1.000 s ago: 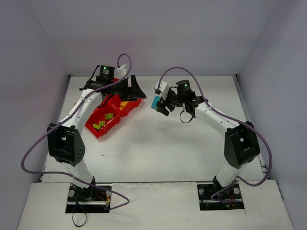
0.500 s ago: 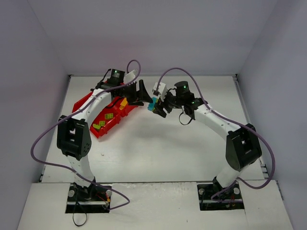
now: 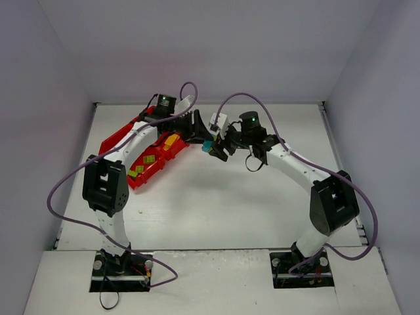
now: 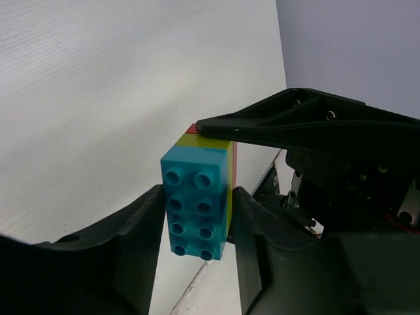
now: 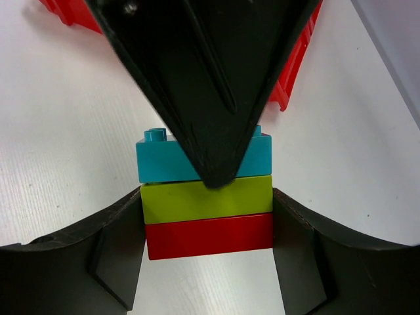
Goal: Sort the legos into containers by color
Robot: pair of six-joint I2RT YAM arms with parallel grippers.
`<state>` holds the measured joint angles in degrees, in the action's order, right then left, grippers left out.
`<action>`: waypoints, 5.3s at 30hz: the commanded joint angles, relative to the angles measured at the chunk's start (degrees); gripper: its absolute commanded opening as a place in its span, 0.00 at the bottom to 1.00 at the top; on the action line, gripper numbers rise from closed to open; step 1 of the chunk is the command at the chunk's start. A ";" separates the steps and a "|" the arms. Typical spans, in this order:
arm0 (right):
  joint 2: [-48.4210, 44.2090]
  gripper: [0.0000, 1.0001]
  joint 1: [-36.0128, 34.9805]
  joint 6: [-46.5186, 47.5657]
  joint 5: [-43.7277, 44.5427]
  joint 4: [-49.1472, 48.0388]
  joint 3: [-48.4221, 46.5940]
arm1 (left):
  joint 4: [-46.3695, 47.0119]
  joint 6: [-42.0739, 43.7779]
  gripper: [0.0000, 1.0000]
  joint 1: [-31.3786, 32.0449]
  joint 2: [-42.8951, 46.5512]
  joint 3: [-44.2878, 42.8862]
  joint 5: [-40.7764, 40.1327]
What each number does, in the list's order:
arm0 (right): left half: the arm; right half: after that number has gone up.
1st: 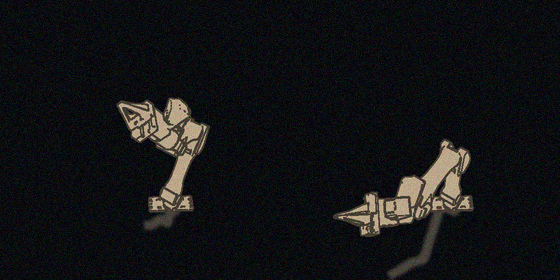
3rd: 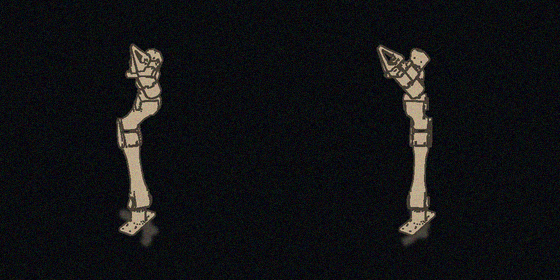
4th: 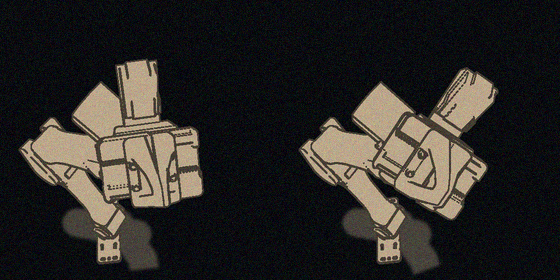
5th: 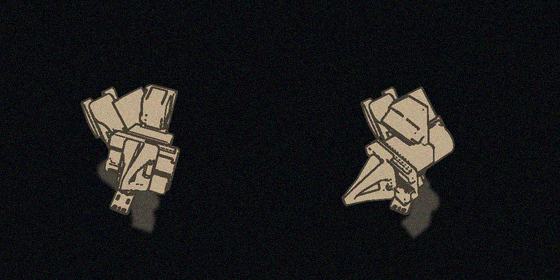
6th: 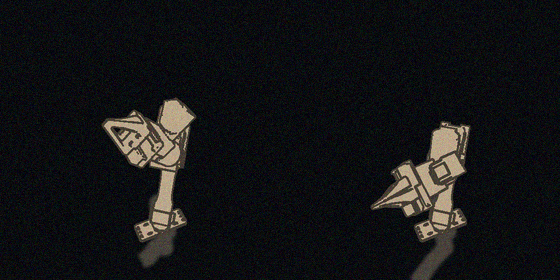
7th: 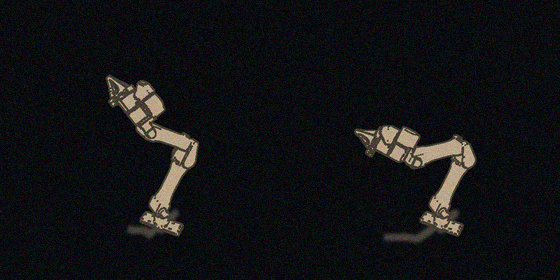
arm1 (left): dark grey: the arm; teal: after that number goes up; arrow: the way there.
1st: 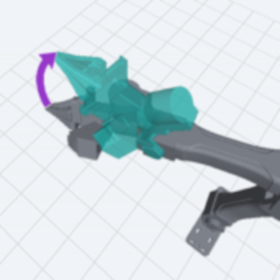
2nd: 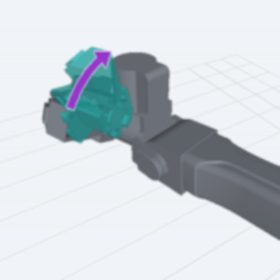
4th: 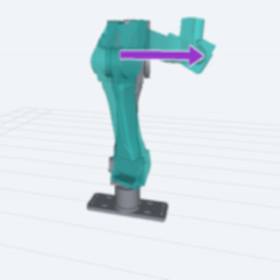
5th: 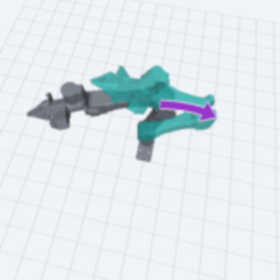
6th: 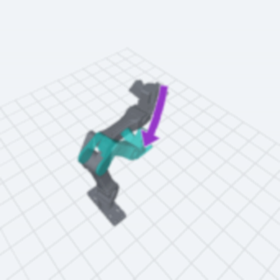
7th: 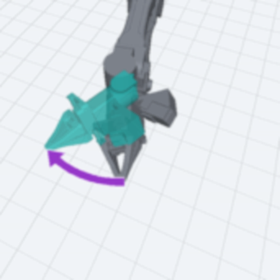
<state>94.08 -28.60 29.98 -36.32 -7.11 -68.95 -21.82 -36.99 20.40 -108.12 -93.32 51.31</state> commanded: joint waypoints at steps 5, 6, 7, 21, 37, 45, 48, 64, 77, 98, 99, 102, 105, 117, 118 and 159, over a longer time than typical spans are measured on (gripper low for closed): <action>-3.91 0.01 -0.14 -0.18 -0.86 -4.49 0.04 | 4.33 -0.80 0.12 0.25 0.98 -2.75 5.46; -4.08 0.01 -0.14 -0.18 -0.69 -4.49 0.39 | 4.33 -0.71 0.05 0.25 1.06 -2.75 5.73; -4.26 0.01 -0.14 -0.09 -0.43 -4.57 0.57 | 4.25 -0.45 0.00 0.08 1.24 -2.83 5.82; -5.31 0.01 -0.14 0.08 1.68 -4.49 3.47 | -12.61 10.97 0.00 -14.50 5.90 -6.61 5.05; -6.98 0.01 0.04 0.70 3.35 -3.61 4.87 | -24.05 30.38 0.00 -27.88 3.89 -15.22 -29.55; -7.77 0.01 0.65 0.78 4.06 -3.26 5.58 | -20.19 36.82 0.12 -27.52 -1.30 -16.89 -41.90; -7.77 0.01 0.74 0.61 4.06 -3.08 5.40 | -19.84 36.47 0.26 -27.26 -2.89 -16.46 -43.13; -6.63 0.02 0.91 0.78 3.80 -2.47 3.56 | -18.96 27.07 0.58 -21.91 0.61 -13.82 -34.65; -5.93 0.07 0.91 1.31 2.48 -2.64 0.66 | 4.33 1.14 0.64 -3.36 6.25 -1.69 -2.20; -7.07 0.11 0.91 1.14 1.77 -2.91 -0.05 | 4.34 2.01 0.64 2.54 0.10 -1.87 7.23; -7.07 0.11 0.91 1.14 1.86 -2.91 -0.05 | 4.07 2.27 0.65 2.71 0.01 -1.87 7.23; -7.07 0.11 1.09 1.14 1.86 -2.99 -0.13 | 3.98 2.36 0.61 2.80 -0.17 -1.69 7.40; -7.07 0.11 1.00 1.14 1.69 -2.99 -0.13 | 4.33 2.28 0.48 2.71 -0.34 -1.78 8.10; -7.16 0.29 1.00 0.26 2.04 -3.17 0.66 | 8.55 0.17 0.12 2.89 -0.43 -1.52 10.92; -7.07 0.38 1.00 0.08 2.21 -3.08 0.66 | 8.55 0.17 0.12 2.80 -0.34 -1.43 10.92; -7.16 0.90 2.06 1.31 3.88 1.23 0.22 | -8.76 10.71 0.12 0.34 -2.36 -9.78 7.31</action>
<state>89.43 -26.65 30.48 -31.55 -3.88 -66.11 -30.35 -28.08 21.19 -112.16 -100.18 58.11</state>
